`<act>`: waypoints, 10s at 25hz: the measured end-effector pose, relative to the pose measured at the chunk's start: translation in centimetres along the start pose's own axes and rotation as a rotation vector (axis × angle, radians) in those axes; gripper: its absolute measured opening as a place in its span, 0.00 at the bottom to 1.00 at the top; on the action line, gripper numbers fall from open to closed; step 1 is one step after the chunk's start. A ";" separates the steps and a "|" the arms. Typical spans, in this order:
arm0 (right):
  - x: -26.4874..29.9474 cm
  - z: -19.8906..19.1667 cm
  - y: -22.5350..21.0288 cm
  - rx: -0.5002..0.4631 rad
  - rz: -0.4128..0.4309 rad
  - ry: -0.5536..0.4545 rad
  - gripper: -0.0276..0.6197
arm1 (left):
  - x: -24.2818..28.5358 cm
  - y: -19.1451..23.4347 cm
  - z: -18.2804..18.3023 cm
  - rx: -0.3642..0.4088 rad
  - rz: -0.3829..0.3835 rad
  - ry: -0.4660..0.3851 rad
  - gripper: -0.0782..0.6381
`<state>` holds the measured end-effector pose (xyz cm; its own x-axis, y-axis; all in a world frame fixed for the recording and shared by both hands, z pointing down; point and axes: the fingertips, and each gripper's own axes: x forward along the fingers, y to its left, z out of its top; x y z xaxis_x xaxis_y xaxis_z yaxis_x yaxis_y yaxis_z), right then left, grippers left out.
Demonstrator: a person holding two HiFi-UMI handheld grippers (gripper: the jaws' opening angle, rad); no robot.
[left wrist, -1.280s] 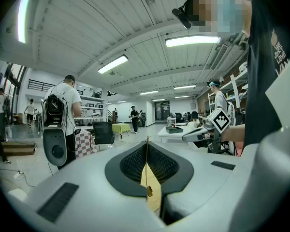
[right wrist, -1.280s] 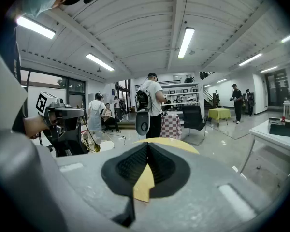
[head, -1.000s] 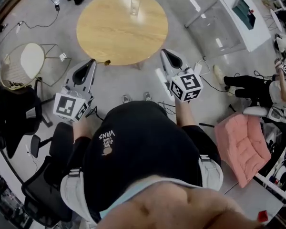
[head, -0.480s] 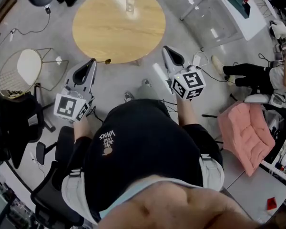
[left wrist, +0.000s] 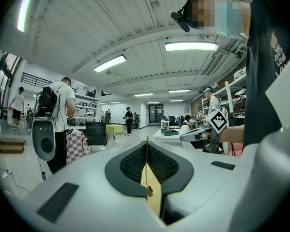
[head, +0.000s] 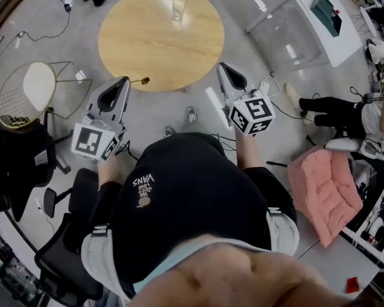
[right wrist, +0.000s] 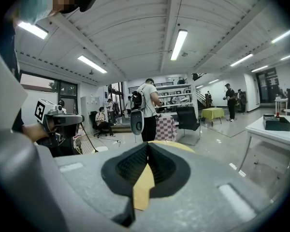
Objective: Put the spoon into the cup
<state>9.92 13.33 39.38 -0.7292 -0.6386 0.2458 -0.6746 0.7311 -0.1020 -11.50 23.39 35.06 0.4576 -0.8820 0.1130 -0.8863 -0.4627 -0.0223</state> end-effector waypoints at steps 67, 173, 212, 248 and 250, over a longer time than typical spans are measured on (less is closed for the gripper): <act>18.8 2.7 -6.1 0.073 -0.076 0.012 0.04 | 15.0 17.1 0.7 0.029 -0.156 0.026 0.12; 21.4 1.2 -20.4 0.128 -0.098 0.138 0.04 | 41.1 18.4 -7.3 -0.080 -0.241 0.173 0.12; 22.5 -0.2 -19.8 0.148 -0.087 0.179 0.04 | 42.7 19.0 -12.1 -0.123 -0.254 0.256 0.12; 21.9 -0.7 -19.2 0.162 -0.082 0.186 0.04 | 43.3 19.0 -15.6 -0.173 -0.236 0.336 0.12; 21.9 -0.8 -19.2 0.164 -0.082 0.188 0.04 | 43.4 19.0 -15.8 -0.173 -0.237 0.340 0.12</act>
<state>6.99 -14.48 47.50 -0.6474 -0.6273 0.4329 -0.7516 0.6198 -0.2258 -9.65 -22.22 55.25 0.6251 -0.6605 0.4158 -0.7723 -0.6006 0.2069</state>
